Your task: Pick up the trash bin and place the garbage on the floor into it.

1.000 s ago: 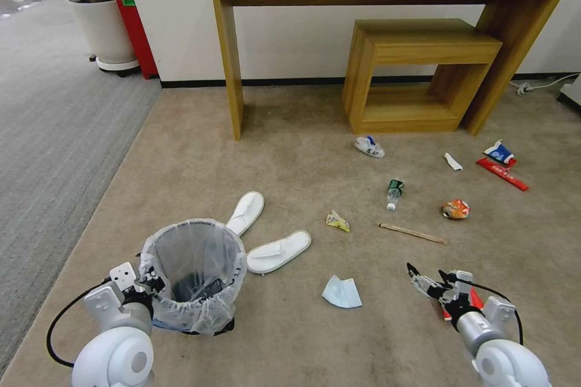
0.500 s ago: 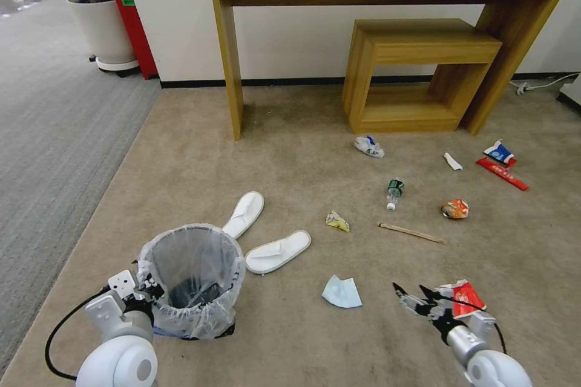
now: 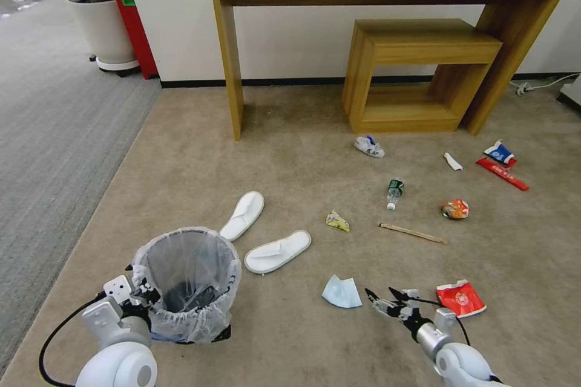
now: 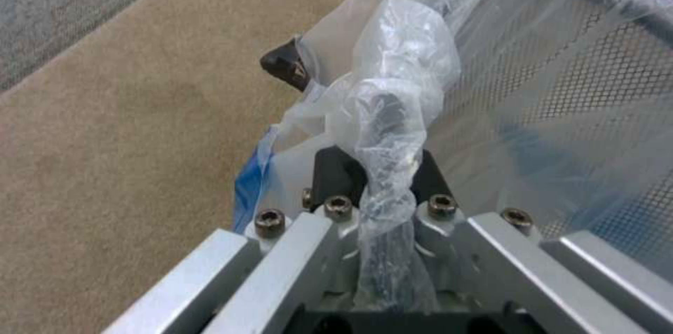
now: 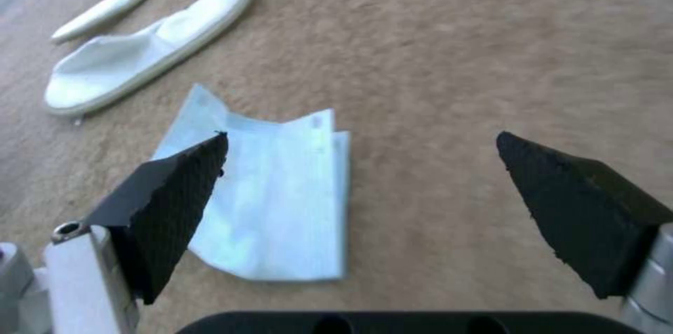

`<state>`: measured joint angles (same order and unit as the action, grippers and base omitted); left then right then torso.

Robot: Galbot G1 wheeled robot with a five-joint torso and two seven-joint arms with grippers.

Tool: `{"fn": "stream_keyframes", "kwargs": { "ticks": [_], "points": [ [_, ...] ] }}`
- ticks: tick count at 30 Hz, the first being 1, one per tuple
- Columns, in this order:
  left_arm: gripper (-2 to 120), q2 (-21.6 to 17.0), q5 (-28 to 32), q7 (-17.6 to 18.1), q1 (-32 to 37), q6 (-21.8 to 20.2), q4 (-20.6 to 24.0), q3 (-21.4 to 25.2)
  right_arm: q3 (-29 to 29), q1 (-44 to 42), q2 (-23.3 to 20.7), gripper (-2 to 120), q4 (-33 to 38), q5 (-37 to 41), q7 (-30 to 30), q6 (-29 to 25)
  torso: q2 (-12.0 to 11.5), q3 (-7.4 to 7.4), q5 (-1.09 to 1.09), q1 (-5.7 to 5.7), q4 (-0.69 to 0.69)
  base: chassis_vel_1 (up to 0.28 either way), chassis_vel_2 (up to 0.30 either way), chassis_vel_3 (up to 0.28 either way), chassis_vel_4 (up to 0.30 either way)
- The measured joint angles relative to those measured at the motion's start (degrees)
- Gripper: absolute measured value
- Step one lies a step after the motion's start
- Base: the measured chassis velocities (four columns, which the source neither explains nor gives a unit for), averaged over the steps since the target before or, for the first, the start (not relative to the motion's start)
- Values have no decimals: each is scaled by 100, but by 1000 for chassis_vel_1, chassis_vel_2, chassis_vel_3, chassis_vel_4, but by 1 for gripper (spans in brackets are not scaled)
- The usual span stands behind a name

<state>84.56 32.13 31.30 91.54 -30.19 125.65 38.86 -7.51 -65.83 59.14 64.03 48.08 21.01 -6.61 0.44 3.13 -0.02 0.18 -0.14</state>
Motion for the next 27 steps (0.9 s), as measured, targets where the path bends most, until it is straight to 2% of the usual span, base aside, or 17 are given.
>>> {"fn": "stream_keyframes", "kwargs": {
  "ticks": [6, 14, 22, 24, 26, 27],
  "points": [
    [3, 16, -11, -1, -20, 10, -50, 5, 247, 262, 266, 97, -339, -31, 44, -56, 0, 0, 0, 0, 0, 0, 0, 0, 0],
    [3, 18, -11, -2, -26, 46, -106, 58, 560, 629, 840, 92, -927, -215, 136, -166, 0, 0, 2, 0, 0, 0, 0, 0, 0],
    [3, 30, -10, -2, -16, 92, -107, 77, 629, 775, 1079, 90, -1159, -392, 94, -265, 0, -1, 1, 0, -1, 0, 0, 0, 0],
    [3, 32, -11, -1, -19, 99, -107, 76, 630, 776, 1086, 87, -1165, -414, 68, -279, 0, -1, 0, 0, -1, 0, 0, 0, 0],
    [3, 41, -17, -1, -26, 114, -107, 72, 629, 775, 1091, 76, -1186, -478, 22, -319, 0, -1, -1, 0, -2, 0, 0, 0, 0],
    [3, 41, -17, -1, -26, 114, -107, 72, 629, 775, 1091, 76, -1186, -478, 22, -319, 0, -1, -1, 0, -2, 0, 0, 0, 0]
  ]
}}
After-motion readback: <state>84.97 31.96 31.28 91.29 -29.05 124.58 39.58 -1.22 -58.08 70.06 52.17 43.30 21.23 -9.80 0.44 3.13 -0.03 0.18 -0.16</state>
